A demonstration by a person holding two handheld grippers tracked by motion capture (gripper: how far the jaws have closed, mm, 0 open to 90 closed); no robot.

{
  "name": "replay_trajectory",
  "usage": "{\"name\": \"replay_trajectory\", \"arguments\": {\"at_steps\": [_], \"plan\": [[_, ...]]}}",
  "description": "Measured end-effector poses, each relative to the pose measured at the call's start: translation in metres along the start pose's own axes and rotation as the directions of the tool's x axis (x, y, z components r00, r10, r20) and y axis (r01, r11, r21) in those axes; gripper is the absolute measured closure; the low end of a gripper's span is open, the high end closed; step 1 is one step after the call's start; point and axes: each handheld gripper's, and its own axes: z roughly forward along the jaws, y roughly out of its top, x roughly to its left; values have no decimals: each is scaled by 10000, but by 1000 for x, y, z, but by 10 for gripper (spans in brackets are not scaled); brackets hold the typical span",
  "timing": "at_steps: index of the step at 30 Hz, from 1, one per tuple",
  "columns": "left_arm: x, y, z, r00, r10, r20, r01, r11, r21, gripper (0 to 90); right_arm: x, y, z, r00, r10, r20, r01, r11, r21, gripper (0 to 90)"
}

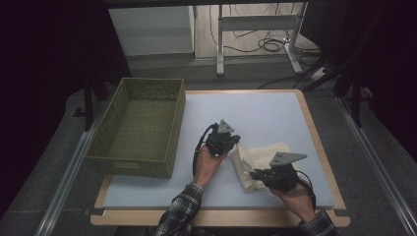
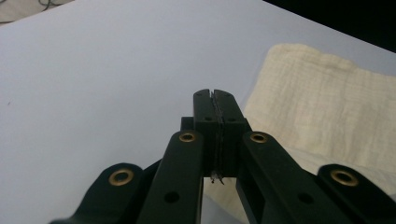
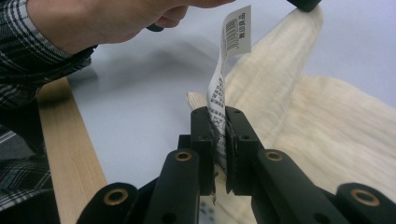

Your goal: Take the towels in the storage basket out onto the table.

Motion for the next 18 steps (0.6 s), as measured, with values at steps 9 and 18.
{"name": "replay_trajectory", "arguments": {"at_steps": [9,18], "plan": [[-12,18,19,9991,364,209,-362,9993,-107,893,-14,-10,-19,9984,401,402,-393,9990,-202,828],[-27,33,46,9961,760,458,-758,9971,-56,893,-31,-26,-41,9917,868,947,-843,9960,-294,828]]}}
